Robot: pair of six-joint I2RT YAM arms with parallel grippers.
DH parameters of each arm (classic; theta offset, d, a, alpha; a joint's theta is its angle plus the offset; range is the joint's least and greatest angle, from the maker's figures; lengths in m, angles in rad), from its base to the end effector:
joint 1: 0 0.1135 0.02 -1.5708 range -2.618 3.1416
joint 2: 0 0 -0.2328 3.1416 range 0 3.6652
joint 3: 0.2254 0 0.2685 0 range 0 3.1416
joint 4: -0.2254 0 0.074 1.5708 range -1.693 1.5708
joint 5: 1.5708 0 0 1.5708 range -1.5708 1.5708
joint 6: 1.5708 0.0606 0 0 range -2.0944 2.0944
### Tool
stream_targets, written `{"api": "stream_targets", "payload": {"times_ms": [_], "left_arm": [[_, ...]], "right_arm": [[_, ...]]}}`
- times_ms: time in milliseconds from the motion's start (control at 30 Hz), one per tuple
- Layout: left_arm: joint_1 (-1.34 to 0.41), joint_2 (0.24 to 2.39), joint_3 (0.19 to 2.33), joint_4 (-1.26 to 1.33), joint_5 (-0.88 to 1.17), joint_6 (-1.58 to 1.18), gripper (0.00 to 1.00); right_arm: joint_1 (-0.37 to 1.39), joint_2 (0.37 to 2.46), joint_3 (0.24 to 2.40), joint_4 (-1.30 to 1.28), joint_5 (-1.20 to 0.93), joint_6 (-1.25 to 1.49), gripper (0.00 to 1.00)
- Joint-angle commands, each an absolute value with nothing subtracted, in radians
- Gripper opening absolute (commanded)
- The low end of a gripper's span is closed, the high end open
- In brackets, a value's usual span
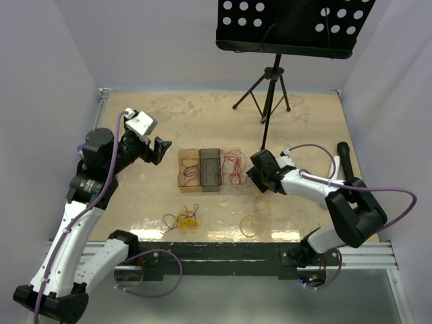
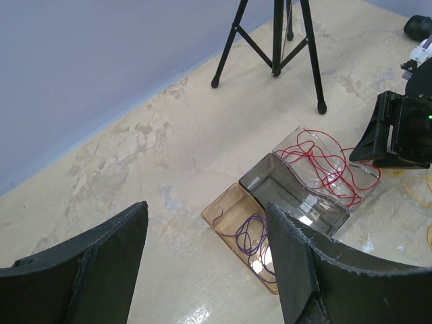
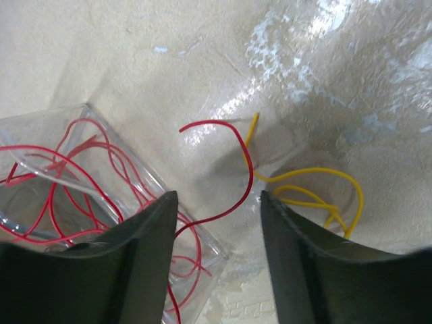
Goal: Untangle the cables
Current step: Place the cable in the bin.
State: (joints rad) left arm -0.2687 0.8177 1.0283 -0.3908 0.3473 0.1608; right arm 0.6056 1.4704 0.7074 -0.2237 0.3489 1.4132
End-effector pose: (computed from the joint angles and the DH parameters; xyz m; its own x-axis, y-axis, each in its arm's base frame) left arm 0.2192 -0.0818 0.3733 -0.0789 0.1779 -0.9809 0.5927 0.7995 0.0973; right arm 0.2580 0.1535 0.0984 -0.4829 0.7945 -0.3682 0.6177 0.6071 0.4999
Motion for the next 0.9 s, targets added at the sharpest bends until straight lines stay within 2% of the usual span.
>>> {"api": "stream_targets", "payload": {"times_ms": [0, 67, 267, 467, 700, 867], "left_arm": [[-0.262, 0.807, 1.042, -0.388, 0.344, 0.169, 0.75], [-0.262, 0.808, 1.045, -0.390, 0.344, 0.167, 0.75], [-0.262, 0.808, 1.049, -0.391, 0.339, 0.170, 0.75], [-0.262, 0.815, 1.051, -0.388, 0.337, 0.169, 0.75], [-0.262, 0.813, 1.040, -0.384, 0.336, 0.167, 0.75], [-0.262, 0.819, 1.037, -0.374, 0.341, 0.155, 0.75]], "right_arm": [[0.584, 1.486, 0.762, -0.212, 0.385, 1.401, 0.47], [0.581, 1.503, 0.785, -0.209, 0.380, 1.396, 0.38], [0.581, 1.511, 0.799, -0.189, 0.357, 1.391, 0.23], [0.581, 1.503, 0.816, -0.190, 0.373, 1.365, 0.00], [0.591, 1.378, 0.874, -0.233, 0.518, 1.260, 0.00], [0.612, 1.351, 0.891, -0.206, 0.519, 1.151, 0.00]]}}
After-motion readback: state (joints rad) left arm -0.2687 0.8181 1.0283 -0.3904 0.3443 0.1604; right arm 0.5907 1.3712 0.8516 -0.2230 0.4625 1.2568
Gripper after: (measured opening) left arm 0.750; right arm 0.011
